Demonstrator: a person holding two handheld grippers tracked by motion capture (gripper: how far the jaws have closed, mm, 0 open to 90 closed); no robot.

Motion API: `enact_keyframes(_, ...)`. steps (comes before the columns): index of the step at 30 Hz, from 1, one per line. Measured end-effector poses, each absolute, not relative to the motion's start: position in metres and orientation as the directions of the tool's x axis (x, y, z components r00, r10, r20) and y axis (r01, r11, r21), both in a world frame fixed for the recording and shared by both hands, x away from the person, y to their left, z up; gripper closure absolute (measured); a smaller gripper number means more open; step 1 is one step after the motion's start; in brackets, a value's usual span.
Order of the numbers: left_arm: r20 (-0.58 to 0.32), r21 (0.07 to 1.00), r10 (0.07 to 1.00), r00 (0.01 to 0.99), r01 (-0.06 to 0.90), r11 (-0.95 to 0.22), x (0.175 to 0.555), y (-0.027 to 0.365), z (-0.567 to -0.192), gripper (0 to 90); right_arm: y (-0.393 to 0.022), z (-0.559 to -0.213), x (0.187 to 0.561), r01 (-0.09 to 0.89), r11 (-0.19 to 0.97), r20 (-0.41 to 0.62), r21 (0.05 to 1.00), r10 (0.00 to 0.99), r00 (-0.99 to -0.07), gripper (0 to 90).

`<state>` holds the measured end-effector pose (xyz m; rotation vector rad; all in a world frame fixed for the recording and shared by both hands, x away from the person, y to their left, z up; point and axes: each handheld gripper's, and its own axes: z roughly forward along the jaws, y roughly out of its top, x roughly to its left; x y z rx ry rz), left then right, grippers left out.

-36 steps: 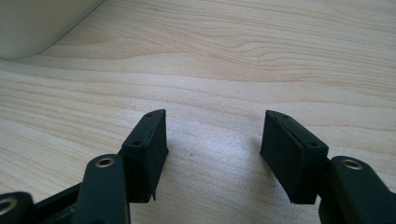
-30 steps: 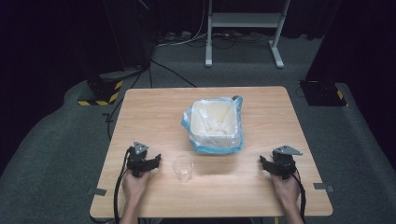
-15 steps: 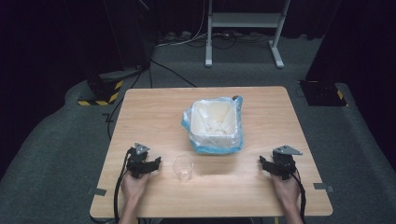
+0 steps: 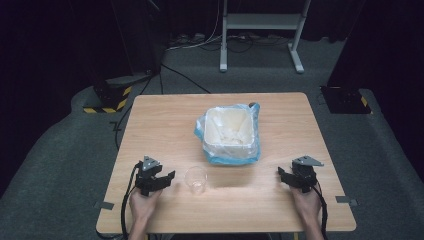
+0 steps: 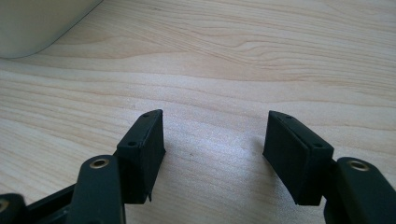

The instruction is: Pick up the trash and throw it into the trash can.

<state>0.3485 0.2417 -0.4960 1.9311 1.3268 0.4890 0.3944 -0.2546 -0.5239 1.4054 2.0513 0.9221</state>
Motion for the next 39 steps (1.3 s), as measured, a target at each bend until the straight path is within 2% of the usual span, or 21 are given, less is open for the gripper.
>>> enact_keyframes(25,-0.187,0.82,0.883,0.43,0.563,-0.101,0.32,0.242,-0.467,44.7,-0.255,-0.524,0.394,0.61,0.243,-0.019,0.754,0.937,-0.349,36.8)
enact_keyframes(39,-0.187,0.839,0.844,0.503,0.529,-0.129,0.324,0.222,-0.45,44.9,-0.254,-0.524,0.394,0.608,0.245,-0.023,0.755,0.937,-0.349,36.8)
